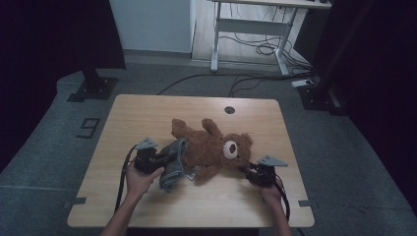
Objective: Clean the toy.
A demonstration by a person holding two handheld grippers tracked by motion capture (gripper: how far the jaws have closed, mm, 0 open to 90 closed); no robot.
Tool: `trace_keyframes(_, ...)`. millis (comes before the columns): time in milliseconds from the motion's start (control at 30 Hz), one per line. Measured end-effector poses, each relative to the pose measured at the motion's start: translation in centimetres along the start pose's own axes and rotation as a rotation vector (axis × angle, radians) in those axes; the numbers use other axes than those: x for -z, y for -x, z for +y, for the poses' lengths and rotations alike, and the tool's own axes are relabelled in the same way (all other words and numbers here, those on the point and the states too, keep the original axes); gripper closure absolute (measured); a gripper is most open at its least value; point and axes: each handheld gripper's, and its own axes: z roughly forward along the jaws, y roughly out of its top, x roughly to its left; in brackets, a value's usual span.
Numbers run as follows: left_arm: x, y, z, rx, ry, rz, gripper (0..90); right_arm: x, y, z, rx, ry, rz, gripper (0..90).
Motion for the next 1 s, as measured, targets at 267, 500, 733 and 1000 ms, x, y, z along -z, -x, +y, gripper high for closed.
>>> trace_keyframes(267,-4.9,2.9,5.4,-0.075,0.002,-0.044,78.2,0.0,0.0,0.0,0.0,0.0,-0.002,64.2)
trace_keyframes(500,-8.8,3.3,7.1,-0.096,-0.078,0.012,77.8,0.1,0.0,-0.1,0.004,0.002,-0.002,63.9)
trace_keyframes(733,-8.4,0.8,4.6,-0.022,-0.045,-0.045,78.4,0.0,0.0,-0.1,0.013,-0.004,-0.002,63.1)
trace_keyframes(1000,-7.2,0.3,2.6,0.007,-0.024,-0.079,78.8,0.1,-0.1,-0.1,0.039,-0.027,-0.003,49.3)
